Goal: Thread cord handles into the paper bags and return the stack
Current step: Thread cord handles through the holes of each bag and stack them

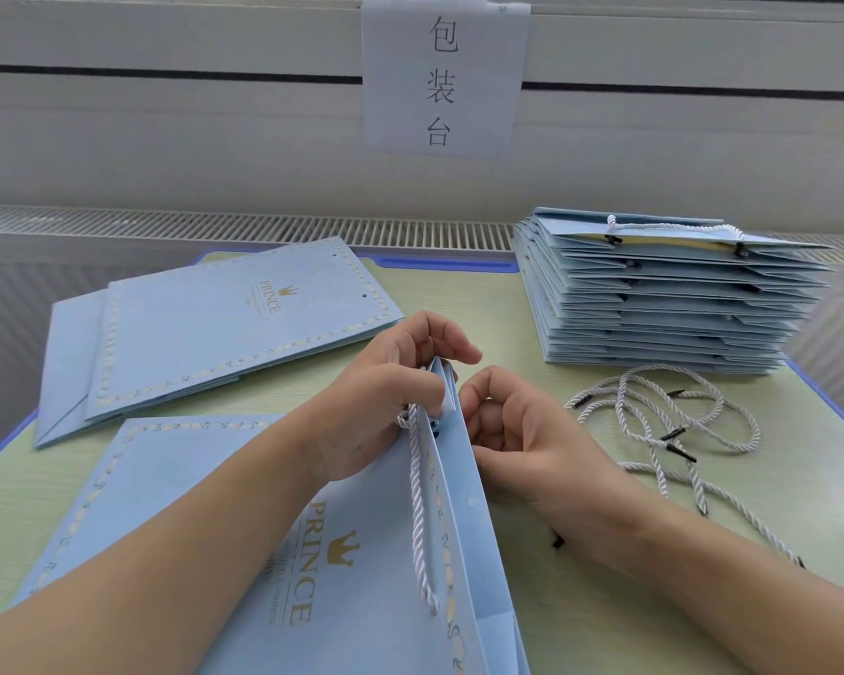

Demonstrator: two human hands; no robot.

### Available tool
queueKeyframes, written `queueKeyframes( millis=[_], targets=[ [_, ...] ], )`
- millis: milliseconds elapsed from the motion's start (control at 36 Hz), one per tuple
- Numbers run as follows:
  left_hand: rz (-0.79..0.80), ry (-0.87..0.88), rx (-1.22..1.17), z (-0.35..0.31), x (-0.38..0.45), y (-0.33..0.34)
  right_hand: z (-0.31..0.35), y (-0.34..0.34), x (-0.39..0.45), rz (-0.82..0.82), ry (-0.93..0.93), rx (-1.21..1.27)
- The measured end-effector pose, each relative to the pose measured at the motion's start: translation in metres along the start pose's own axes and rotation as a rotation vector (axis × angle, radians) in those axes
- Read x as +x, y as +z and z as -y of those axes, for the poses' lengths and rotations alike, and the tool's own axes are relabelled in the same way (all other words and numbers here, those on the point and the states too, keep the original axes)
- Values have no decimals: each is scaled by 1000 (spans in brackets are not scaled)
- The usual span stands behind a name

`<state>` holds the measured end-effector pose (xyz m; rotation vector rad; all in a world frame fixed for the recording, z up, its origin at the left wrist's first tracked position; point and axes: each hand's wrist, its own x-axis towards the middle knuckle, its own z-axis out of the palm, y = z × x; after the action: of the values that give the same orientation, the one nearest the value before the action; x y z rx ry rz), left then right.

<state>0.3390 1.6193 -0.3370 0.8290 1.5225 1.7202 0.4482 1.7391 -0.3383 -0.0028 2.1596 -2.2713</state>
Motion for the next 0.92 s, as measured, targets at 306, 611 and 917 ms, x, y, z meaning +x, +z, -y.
queueKeyframes(
  millis=[306,611,917],
  targets=[
    [30,0,-52,-2,-1,-3,-9,3,4,-138,-185,-139],
    [90,-46,-39,-3,-2,-1,-13,2,4,-212,-292,-431],
    [-27,-91,-140,4,5,-6,-6,1,-3,-149,-206,-406]
  ],
)
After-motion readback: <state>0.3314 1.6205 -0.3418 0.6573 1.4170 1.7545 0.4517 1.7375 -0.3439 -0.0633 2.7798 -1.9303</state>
